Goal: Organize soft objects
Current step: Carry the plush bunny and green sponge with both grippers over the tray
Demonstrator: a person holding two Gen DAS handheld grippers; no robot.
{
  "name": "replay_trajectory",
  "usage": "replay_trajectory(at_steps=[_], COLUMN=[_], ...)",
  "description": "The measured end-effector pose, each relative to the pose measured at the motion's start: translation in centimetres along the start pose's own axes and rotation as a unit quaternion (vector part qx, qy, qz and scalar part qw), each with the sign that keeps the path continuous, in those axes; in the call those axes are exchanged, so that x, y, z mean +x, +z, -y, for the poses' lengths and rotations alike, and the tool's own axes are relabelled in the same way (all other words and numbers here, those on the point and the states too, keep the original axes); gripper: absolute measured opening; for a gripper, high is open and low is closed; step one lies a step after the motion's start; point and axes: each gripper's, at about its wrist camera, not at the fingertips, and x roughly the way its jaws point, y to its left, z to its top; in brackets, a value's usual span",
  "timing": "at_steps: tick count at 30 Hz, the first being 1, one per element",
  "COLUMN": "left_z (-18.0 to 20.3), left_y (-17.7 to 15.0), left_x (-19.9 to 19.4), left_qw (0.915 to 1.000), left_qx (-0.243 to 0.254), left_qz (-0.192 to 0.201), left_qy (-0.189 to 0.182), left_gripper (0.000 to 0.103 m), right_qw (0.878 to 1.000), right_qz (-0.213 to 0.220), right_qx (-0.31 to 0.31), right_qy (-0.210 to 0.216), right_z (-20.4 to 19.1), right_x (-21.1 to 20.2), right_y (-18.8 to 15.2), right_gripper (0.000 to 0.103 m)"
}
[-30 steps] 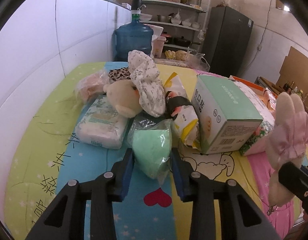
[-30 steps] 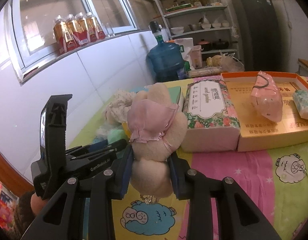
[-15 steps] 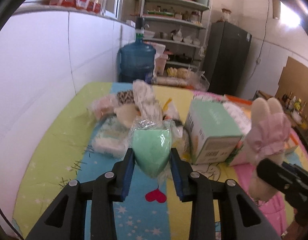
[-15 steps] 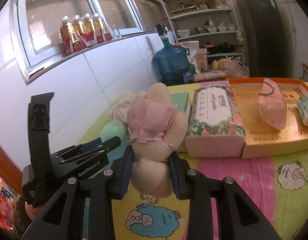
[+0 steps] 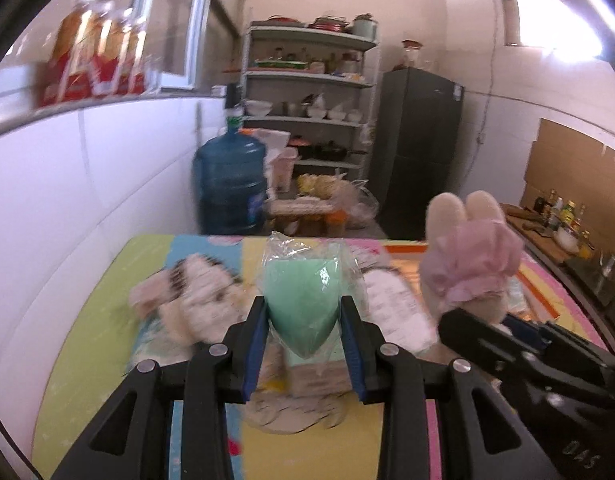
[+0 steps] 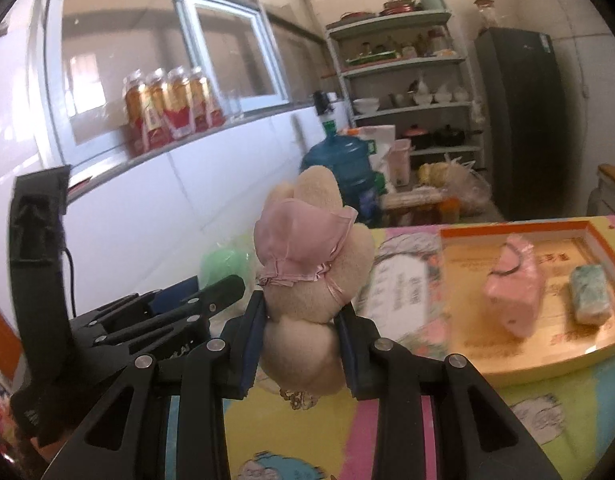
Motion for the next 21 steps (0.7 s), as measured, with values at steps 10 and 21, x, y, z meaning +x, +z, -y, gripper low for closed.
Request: replay_trajectory(at_steps=[10, 21], left_z=[7.3, 14.5], left_y=[1.3, 0.5], left_x=[2.7, 6.3], left_qw=[0.9990, 0.9957], left_qx=[0.013, 0.030], left_qz=[-0.009, -0.037], left_qy=[-0.041, -0.079], left_gripper=[0.036, 0.036], right_qw=[0.998, 0.993], right_qz=[0.019, 0.019], right_qx=[0.025, 0.059], right_qy=[-0.056, -0.098], right_z=[6.9, 14.8], right_x=[-2.7, -5.3], right_y=[1.7, 0.9], right_gripper=[0.035, 0.035])
